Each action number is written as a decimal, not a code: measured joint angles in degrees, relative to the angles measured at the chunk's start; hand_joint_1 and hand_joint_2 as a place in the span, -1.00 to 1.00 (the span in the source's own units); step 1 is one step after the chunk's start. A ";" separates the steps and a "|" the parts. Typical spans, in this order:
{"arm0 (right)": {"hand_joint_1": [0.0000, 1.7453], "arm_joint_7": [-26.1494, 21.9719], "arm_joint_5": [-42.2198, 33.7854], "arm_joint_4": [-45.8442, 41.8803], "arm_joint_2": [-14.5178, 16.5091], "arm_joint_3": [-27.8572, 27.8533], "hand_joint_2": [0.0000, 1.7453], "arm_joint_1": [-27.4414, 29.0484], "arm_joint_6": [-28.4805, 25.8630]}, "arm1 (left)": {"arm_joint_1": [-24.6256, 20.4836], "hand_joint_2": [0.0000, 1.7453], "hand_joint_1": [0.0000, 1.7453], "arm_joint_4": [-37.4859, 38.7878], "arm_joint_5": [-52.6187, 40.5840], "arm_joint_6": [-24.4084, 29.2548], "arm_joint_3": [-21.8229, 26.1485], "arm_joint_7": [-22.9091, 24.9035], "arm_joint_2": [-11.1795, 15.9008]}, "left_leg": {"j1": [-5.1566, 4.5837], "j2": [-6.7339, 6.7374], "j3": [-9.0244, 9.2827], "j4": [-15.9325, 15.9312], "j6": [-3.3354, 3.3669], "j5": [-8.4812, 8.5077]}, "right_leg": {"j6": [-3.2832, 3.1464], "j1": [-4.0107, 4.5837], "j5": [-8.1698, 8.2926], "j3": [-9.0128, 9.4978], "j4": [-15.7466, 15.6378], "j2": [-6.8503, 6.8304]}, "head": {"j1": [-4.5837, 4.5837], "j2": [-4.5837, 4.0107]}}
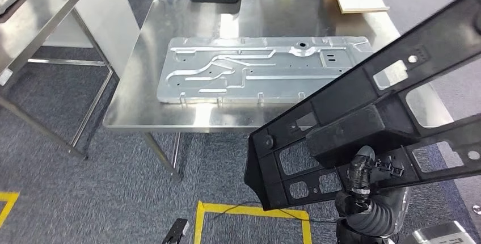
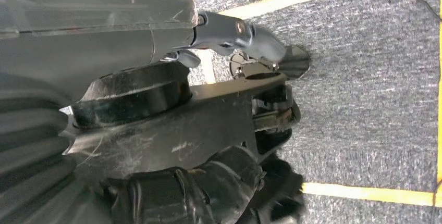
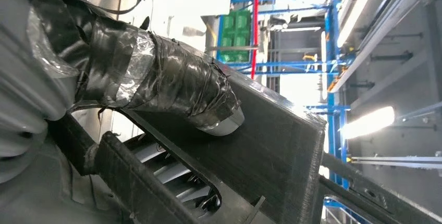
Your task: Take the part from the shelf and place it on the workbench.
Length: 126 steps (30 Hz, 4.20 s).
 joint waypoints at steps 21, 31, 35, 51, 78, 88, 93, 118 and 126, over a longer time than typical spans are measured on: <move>1.00 1.21 0.53 0.51 0.00 0.00 1.00 -0.28 0.02 | 0.13 1.00 -1.00 0.01 -0.14 -0.15 -0.11 0.39 -0.08 | 0.84 1.21 -4.03 3.92 -2.85 -0.82 | -1.83 -0.13 5.58 7.60 -14.64 0.15 | -0.04 -0.01; 1.00 4.89 2.54 1.53 -0.18 0.00 1.00 -1.35 0.08 | 0.10 1.00 -1.00 0.00 0.44 -0.55 -0.15 0.55 -0.06 | 0.67 1.45 0.48 0.91 -0.39 -1.41 | 0.25 -0.26 -0.07 -1.57 0.58 -0.15 | -0.27 -0.01; 1.00 16.70 12.71 2.66 -2.37 0.22 1.00 -6.95 2.37 | 0.08 1.00 -1.00 0.00 0.28 -1.45 -0.15 0.56 -0.06 | 0.65 1.41 2.34 1.17 -0.66 -3.07 | 0.37 -0.28 8.11 -1.30 -8.43 -0.19 | -0.25 -0.01; 1.00 43.01 58.13 6.71 -10.22 5.34 1.00 -30.60 27.57 | -1.24 1.00 -1.00 0.01 -0.78 -3.22 -0.15 0.65 0.29 | 0.82 1.54 -3.05 5.03 -2.55 -1.25 | -2.26 -0.14 10.10 1.95 -14.22 -0.03 | -0.76 -0.01; 1.00 40.30 64.18 42.16 -10.85 24.05 1.00 -45.83 47.83 | -4.76 1.00 -1.00 0.00 -2.33 -8.87 -0.17 -0.37 -0.68 | 1.37 1.45 -9.03 16.60 -4.08 -6.30 | -1.68 -0.71 11.40 0.53 -14.34 -0.79 | -1.47 -0.01; 0.00 40.22 62.98 48.16 -10.53 25.05 0.00 -45.77 48.41 | -4.94 1.00 -1.00 0.00 -2.61 -9.35 -0.17 -0.23 -0.77 | 1.26 1.42 -1.07 0.12 -1.49 0.51 | 0.36 -0.54 9.91 -0.40 -12.52 -0.51 | -1.37 -0.01; -1.00 40.60 61.52 51.95 -11.81 25.12 -1.00 -43.56 48.48 | -4.61 0.00 -1.00 0.00 -3.06 -8.57 -0.20 -0.19 -0.78 | 1.11 1.48 -0.97 0.08 -0.80 0.49 | 0.66 -0.58 5.08 -6.72 0.77 -0.51 | -1.34 -0.01; -1.00 29.74 18.38 15.08 -15.26 11.39 -1.00 -26.95 14.00 | -0.56 -1.00 -1.00 0.04 -1.23 -0.66 -0.19 -2.57 -0.08 | 1.59 1.50 1.26 0.45 -2.07 -1.24 | 0.49 -0.81 11.05 0.08 -13.41 -0.39 | -1.63 -0.01; -1.00 20.70 9.38 3.55 -14.70 8.21 -1.00 -19.15 11.74 | 0.06 -1.00 -1.00 0.04 -1.09 -0.62 -0.18 -2.58 0.38 | 1.07 1.79 -3.05 0.90 -1.10 1.88 | 0.49 -0.76 4.29 2.45 -5.48 -0.49 | -1.30 -0.01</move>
